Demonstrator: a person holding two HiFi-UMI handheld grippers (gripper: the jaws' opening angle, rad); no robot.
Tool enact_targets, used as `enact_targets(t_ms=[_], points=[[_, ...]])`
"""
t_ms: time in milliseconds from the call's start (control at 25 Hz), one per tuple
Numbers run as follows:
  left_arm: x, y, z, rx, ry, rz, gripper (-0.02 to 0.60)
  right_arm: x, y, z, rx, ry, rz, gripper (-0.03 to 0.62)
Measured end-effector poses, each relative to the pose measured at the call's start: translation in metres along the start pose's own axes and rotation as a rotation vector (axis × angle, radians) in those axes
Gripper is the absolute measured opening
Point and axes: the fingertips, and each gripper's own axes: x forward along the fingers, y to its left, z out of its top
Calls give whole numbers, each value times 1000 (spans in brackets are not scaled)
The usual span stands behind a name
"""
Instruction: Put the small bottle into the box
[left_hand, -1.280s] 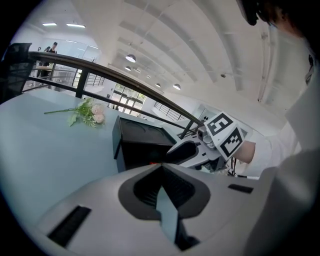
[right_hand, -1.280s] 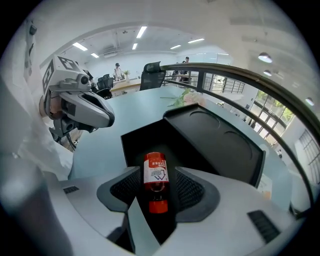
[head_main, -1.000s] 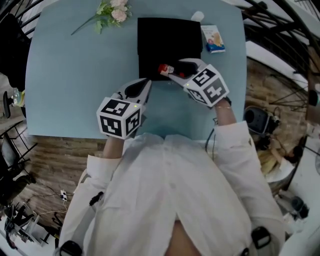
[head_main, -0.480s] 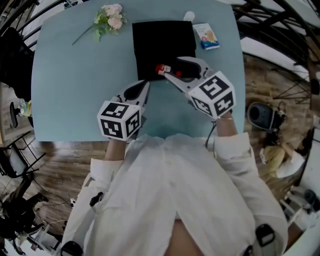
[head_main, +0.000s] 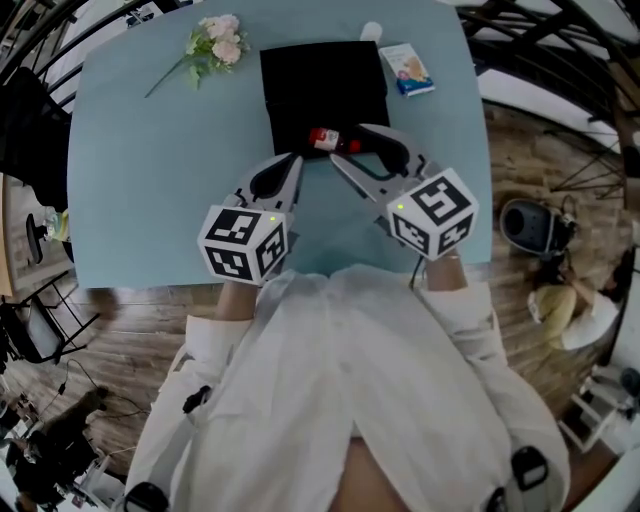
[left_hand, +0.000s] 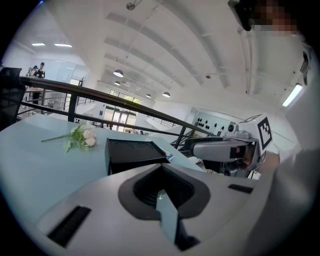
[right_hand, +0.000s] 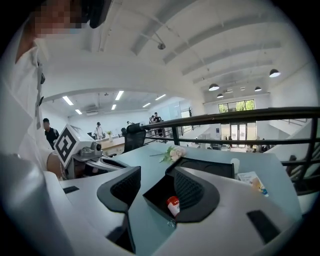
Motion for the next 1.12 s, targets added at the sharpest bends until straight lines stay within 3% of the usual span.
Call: enact_targets(t_ms=[120, 280, 520, 920, 1120], points=[[2, -5, 3, 17, -2, -11, 3, -5, 6, 1, 36, -35, -8, 200], [3, -12, 2, 32, 8, -35, 3, -12, 12, -1, 65, -55, -16, 102], [6, -16, -5, 36, 40, -63, 3, -13, 12, -21, 84, -20, -69, 11], [7, -24, -15, 49, 62, -88, 3, -4, 29, -46, 136, 42, -40, 2], [9, -25, -27, 43, 107, -90, 3, -5, 25, -49, 155, 38, -76, 2]])
